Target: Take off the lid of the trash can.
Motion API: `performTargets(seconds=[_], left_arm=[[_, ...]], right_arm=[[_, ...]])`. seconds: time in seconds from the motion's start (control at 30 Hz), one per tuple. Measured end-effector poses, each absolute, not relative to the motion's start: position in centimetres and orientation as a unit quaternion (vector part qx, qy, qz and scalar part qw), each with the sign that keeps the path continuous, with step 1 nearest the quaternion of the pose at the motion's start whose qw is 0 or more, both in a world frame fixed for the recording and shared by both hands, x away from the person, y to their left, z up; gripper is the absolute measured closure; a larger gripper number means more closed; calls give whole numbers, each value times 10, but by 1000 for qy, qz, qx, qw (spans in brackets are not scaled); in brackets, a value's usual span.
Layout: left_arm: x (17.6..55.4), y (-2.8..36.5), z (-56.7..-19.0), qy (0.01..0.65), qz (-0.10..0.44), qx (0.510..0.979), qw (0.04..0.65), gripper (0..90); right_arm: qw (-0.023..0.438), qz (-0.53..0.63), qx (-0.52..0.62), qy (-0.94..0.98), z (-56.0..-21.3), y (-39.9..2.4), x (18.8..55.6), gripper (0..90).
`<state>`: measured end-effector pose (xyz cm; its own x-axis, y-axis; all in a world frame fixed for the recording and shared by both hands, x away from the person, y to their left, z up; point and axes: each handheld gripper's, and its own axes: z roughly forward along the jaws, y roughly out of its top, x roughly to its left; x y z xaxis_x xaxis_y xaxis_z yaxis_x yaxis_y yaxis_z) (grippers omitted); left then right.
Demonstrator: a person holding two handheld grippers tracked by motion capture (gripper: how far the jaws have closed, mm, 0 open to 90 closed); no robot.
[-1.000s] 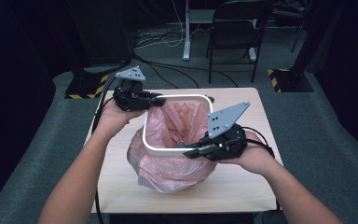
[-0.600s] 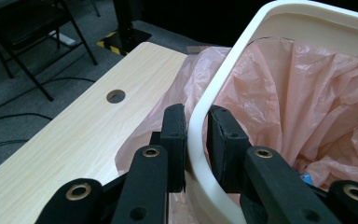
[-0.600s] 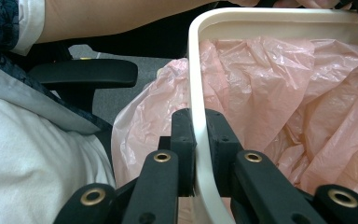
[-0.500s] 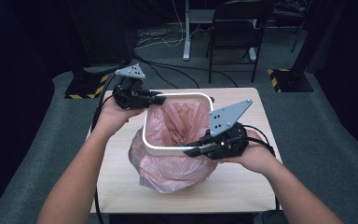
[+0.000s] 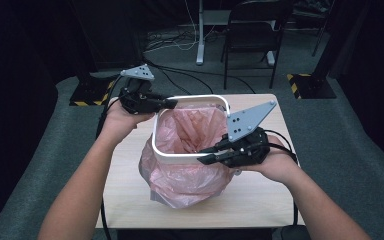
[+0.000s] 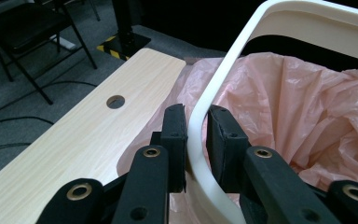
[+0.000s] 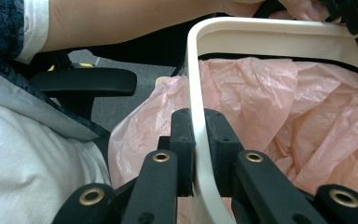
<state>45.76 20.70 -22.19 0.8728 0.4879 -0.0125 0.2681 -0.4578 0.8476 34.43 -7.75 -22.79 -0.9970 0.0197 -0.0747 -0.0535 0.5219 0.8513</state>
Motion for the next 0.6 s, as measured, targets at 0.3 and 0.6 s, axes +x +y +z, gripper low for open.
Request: performTargets(seconds=[0.3,0.6], left_arm=[[457,205,-220,218,115,847,472,774],[455,205,-218,212,110,844,480,765]], right_arm=[[28,483,-6,875,-224,-79,342,835],[42,487,-18,872,-223,-80,337,837]])
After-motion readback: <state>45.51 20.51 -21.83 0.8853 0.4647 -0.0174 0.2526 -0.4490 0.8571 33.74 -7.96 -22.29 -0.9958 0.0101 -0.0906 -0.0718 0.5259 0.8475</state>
